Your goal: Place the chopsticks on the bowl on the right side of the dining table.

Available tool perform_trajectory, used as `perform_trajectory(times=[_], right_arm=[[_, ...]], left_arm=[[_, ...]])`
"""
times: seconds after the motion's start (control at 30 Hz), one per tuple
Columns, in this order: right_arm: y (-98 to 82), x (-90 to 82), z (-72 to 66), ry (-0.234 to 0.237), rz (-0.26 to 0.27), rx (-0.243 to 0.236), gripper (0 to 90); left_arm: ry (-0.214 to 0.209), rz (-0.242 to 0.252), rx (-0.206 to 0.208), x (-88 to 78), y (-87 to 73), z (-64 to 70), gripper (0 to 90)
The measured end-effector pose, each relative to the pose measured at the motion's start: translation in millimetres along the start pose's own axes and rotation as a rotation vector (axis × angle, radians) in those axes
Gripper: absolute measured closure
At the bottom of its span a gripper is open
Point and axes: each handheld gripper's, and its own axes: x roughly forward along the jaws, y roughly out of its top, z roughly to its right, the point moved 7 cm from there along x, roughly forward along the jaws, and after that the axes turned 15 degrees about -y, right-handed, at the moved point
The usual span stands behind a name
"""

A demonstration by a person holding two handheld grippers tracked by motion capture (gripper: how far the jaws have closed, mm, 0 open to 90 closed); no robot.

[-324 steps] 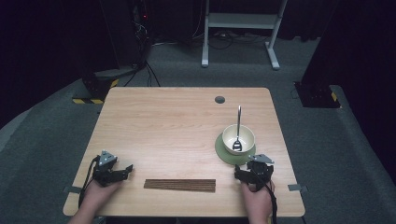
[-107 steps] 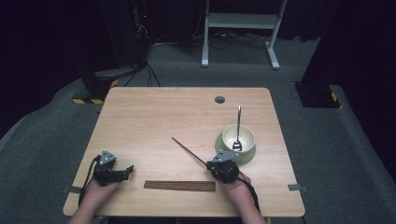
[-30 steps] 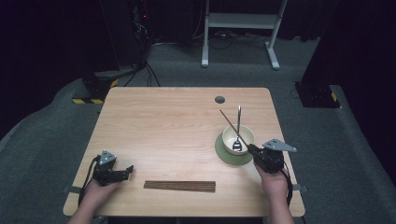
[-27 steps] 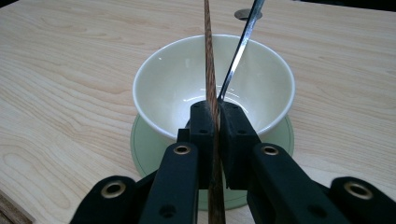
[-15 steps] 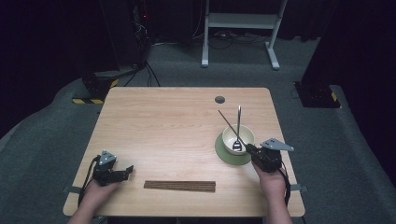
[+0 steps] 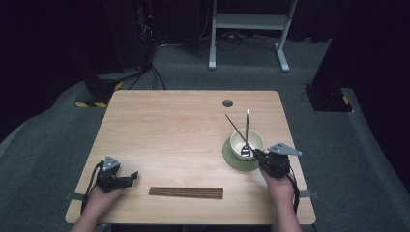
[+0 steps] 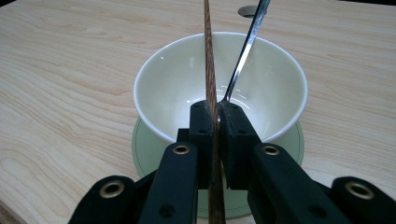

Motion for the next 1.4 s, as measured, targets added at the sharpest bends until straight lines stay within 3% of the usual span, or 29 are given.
perform_trajectory(times=[0.63,0.97,1.4], right_arm=[[7.8,-5.9,-2.2,0.001,0.026,0.012,73.6],[21.8,-18.1,-29.3,0.031,0.067,-0.026,66.4],[18.1,-18.7,-78.3,0.103,0.048,-0.115,63.6]], left_arm=[[0.002,0.000,-0.001,-0.1,-0.1,0.1,14.0],[0.002,0.000,-0.002,-0.1,-0.1,0.1,14.0],[-0.003,-0.001,0.002,0.6,0.4,-0.1,13.7]])
